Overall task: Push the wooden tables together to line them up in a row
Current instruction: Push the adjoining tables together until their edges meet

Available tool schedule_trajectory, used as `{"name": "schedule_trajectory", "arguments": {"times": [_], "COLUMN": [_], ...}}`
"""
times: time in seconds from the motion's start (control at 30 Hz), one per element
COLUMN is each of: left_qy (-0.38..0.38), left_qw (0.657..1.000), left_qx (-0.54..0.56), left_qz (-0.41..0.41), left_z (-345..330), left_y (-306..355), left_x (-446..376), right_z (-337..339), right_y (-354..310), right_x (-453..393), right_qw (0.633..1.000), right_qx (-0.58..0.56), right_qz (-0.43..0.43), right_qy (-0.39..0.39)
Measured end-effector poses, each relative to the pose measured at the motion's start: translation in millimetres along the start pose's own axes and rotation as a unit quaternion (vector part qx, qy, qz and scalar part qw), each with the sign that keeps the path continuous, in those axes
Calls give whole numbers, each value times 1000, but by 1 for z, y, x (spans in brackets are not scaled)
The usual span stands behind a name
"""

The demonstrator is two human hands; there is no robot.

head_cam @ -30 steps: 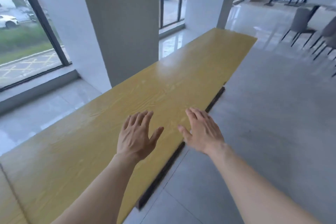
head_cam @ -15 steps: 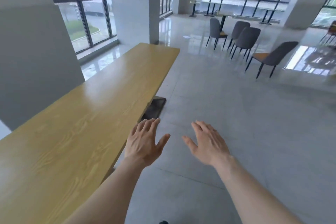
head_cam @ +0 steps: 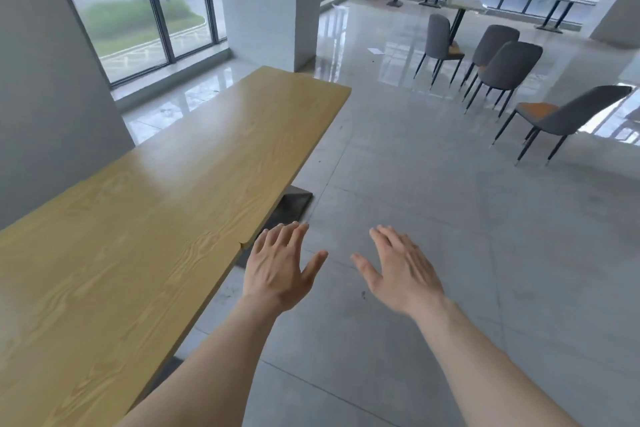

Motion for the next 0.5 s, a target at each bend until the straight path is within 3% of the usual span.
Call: {"name": "schedule_trajectory", "arguments": {"times": [0.27,0.5], "left_qy": [27,69], "left_qw": [992,959], "left_qx": [1,10], "left_qz": [125,275], "left_z": [-50,-84], "left_y": [-30,-89], "left_x": [-121,-157], "right_z": [-13,-55], "right_y": [31,-17], "right_x": [-175,-302], "right_qw": [992,964], "right_qx": [9,25], "right_qz": [118,253], "right_qy": [-54,-82]}}
Point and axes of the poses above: each hand's wrist, its own x-axis away from the middle knuckle, its own z-axis out of the back of the hand, y = z × x, the point moved 8 cm from there along -x, towards the middle knuckle
